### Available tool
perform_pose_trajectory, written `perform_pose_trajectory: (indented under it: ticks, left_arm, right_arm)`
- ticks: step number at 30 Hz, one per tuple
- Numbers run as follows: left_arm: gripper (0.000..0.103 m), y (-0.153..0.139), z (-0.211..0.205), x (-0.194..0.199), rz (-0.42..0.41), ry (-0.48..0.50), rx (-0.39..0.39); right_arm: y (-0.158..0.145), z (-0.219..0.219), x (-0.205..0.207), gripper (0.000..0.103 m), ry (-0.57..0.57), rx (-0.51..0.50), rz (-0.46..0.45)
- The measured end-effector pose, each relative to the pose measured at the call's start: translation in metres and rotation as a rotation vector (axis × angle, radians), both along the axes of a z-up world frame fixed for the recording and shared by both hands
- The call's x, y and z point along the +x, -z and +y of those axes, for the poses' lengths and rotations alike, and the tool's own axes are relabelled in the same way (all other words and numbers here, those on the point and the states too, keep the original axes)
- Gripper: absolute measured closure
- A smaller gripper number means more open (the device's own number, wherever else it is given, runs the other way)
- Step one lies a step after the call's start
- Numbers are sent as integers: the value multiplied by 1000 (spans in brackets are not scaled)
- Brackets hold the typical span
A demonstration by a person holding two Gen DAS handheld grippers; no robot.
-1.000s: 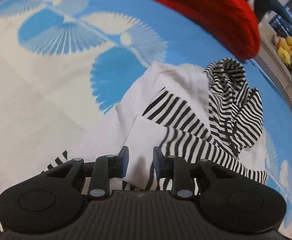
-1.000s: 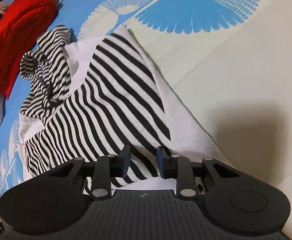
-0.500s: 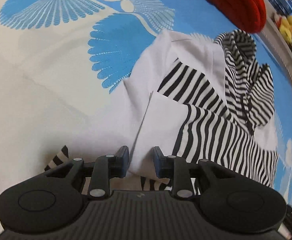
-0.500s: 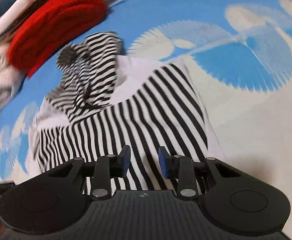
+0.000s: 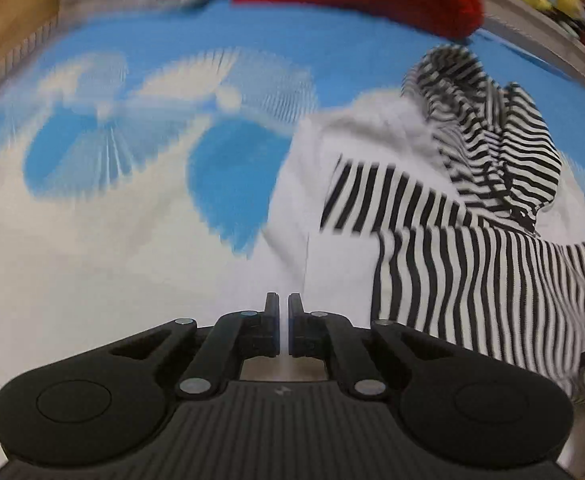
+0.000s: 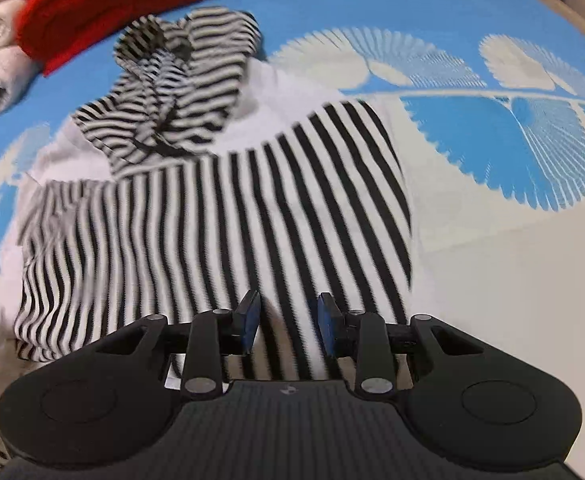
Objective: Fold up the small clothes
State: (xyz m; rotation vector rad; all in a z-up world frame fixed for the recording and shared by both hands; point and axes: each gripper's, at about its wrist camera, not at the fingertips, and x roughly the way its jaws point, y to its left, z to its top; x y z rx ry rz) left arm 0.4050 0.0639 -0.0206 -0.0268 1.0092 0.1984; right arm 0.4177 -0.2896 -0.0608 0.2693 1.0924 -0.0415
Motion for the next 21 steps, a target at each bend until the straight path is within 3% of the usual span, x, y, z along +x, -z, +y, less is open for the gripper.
perform_pose_trajectory:
  ticks: [2,4,8,10,11,12,21]
  left_arm:
    - [93,-10,-10,-3,-63,70,27]
    - [91,-11,-12,-3,-64,100,-17]
    - [91,19,-7,3,69,80,-84]
    - [86,39,-5,6,156,63,-115]
    - [78,45,-3,6,173,46,-123]
    - [72,45,0,4,164,38,-114]
    - [71,12,-19,3,26,75,-21]
  right_arm:
    - [2,0,0,70,3,-5,7]
    - [1,1,1,70,1,-7,4]
    - [-1,4,0,70,-9,-12,0]
    - [-1,4,0,70,-11,-13,-2]
    - [-1,4,0,70,-11,-13,-3]
    - [-2,3,0,70,-11,-11,-7]
    - [-20,-2,-6,70,-5,-74,-73]
